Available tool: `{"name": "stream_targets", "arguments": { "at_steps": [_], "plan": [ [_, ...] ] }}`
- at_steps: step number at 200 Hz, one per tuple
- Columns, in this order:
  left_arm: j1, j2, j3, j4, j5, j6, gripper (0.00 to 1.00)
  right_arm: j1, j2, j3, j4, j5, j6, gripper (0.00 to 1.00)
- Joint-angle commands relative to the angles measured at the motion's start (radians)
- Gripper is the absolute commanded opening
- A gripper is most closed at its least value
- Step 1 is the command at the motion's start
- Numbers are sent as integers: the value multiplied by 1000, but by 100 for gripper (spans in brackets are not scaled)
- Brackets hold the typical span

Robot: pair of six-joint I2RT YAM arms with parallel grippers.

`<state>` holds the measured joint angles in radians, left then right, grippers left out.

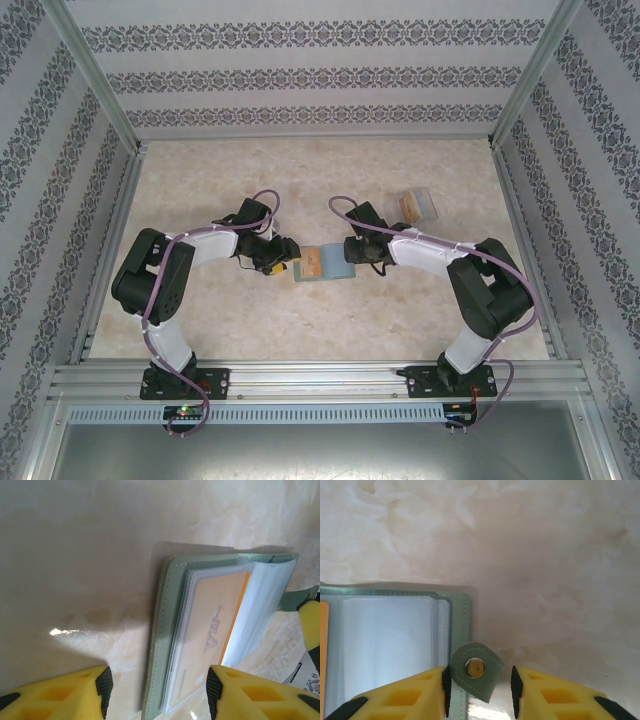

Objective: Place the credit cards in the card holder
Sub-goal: Close the card holder at the center of the table.

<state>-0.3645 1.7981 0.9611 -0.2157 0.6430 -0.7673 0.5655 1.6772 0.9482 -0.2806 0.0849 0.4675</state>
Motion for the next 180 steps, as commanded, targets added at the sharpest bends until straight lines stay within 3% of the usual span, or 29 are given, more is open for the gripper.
{"name": "stream_targets", "arguments": {
  "at_steps": [1, 72, 127, 180],
  "plan": [
    [-16, 52, 7, 40, 7, 10, 55, 4, -55, -25, 1, 64, 7, 35],
    [-31, 70, 24, 41, 15, 9, 52, -45, -57, -80, 88, -67, 38, 6],
    [-50, 110, 84, 49, 32, 1, 51, -67, -2, -138, 275, -308, 77, 2],
    [-66, 86, 120, 64, 59, -18, 49, -62, 55, -166, 415, -433, 153, 0]
  ]
}}
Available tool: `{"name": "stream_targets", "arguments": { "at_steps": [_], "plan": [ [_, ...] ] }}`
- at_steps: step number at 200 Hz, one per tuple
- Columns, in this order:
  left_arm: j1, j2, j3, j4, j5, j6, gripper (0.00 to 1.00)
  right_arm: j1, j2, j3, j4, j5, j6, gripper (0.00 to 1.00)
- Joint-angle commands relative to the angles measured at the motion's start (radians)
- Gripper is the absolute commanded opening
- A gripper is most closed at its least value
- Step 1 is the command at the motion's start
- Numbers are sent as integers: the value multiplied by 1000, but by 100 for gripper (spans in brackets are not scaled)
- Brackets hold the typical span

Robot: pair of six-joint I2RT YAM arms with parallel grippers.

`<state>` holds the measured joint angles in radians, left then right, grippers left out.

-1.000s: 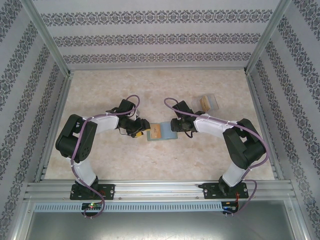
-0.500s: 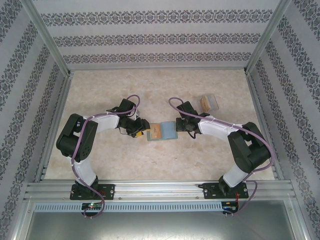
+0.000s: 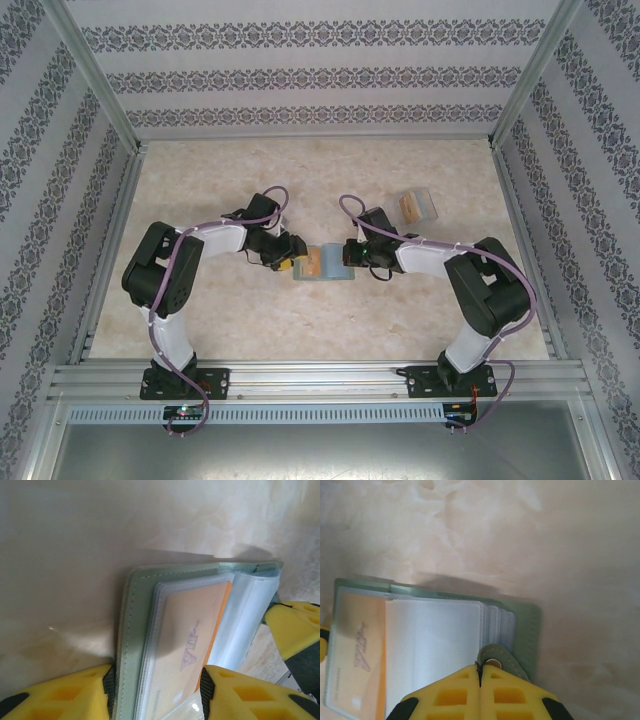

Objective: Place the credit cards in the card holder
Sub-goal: Close the card holder at the center of the table.

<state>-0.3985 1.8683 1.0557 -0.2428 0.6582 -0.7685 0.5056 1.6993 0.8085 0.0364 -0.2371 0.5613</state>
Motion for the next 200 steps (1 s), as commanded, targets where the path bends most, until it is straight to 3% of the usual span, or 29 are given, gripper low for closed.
{"name": "stream_targets", "arguments": {
  "at_steps": [1, 92, 200],
  "plan": [
    [-32, 16, 25, 92, 44, -18, 48, -3, 34, -26, 101, -113, 60, 0],
    [-56, -33, 83, 114, 75, -54, 47, -12, 65, -50, 195, -164, 106, 0],
    [-172, 108, 263, 26, 31, -17, 48, -129, -146, -291, 327, -79, 184, 1]
  ]
}}
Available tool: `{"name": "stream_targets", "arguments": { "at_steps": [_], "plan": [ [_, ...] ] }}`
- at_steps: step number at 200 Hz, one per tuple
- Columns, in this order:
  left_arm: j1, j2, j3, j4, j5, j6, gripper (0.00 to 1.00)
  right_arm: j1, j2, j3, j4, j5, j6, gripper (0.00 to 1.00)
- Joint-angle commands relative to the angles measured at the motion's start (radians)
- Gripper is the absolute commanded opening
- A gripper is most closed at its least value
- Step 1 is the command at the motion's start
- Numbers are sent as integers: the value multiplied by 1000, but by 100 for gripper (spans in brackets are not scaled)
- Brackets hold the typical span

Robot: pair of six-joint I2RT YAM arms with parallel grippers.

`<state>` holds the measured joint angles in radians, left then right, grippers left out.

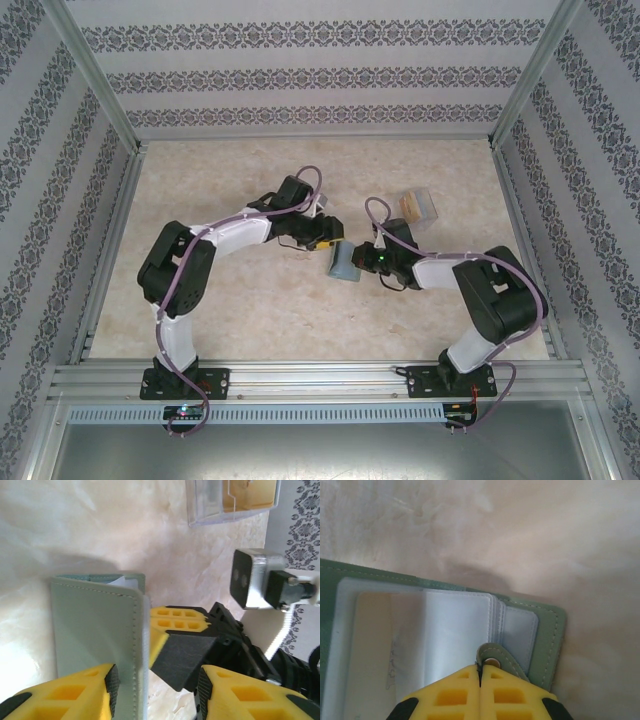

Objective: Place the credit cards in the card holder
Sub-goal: Close the card holder at the center of the table.

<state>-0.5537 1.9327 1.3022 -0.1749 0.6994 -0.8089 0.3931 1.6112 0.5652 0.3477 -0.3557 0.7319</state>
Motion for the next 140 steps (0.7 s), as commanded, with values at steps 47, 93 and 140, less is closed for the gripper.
{"name": "stream_targets", "arguments": {
  "at_steps": [47, 93, 140],
  "plan": [
    [-33, 70, 61, -51, -21, 19, 48, -45, -202, -146, 14, 112, 18, 6],
    [-60, 107, 104, -61, 0, 26, 47, -62, -316, -214, 29, 138, 13, 11],
    [-101, 129, 147, -61, 12, 28, 47, -64, -405, -261, 39, 138, 17, 15]
  ]
}}
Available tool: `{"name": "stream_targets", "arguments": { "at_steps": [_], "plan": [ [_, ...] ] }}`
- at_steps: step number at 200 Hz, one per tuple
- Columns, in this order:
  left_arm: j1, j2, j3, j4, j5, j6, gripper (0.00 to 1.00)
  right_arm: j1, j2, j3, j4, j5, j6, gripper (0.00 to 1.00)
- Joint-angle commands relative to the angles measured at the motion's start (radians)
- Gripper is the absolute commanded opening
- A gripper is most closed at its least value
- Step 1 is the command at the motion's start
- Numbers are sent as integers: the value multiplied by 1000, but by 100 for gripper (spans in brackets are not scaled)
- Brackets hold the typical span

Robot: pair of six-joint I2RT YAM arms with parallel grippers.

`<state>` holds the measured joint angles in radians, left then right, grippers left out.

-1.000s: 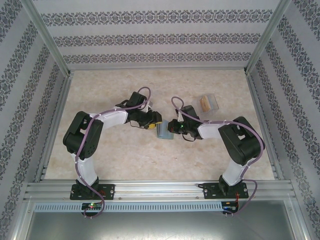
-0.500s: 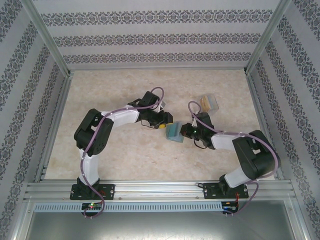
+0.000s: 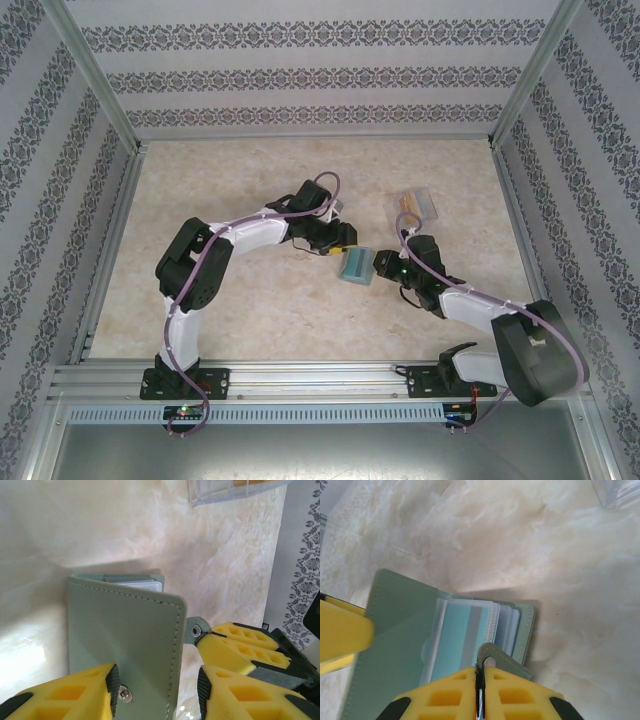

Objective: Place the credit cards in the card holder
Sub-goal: Close the card holder at the center of the table.

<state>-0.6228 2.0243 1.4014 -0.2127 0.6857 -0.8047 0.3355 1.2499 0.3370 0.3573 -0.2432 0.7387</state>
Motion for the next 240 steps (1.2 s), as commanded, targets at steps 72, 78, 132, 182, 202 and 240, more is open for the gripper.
{"name": "stream_targets", "arguments": {
  "at_steps": [72, 78, 132, 182, 202, 240],
  "plan": [
    [-62, 114, 90, -26, 25, 55, 47, -9, -216, -120, -39, 93, 21, 37],
    [-63, 117, 91, -26, 25, 61, 47, -9, -229, -121, -53, 96, 19, 43],
    [-57, 110, 79, -24, 4, 59, 46, -30, -218, 56, -365, 150, 35, 98],
    [-28, 64, 24, 44, 31, 14, 42, -40, -46, 192, -415, -13, 4, 72],
    [-22, 69, 23, 35, 44, 16, 31, -40, 24, 243, -416, -72, 18, 59],
    [-22, 72, 13, 27, 47, 36, 27, -56, 85, 291, -494, 11, 76, 55]
  ]
}}
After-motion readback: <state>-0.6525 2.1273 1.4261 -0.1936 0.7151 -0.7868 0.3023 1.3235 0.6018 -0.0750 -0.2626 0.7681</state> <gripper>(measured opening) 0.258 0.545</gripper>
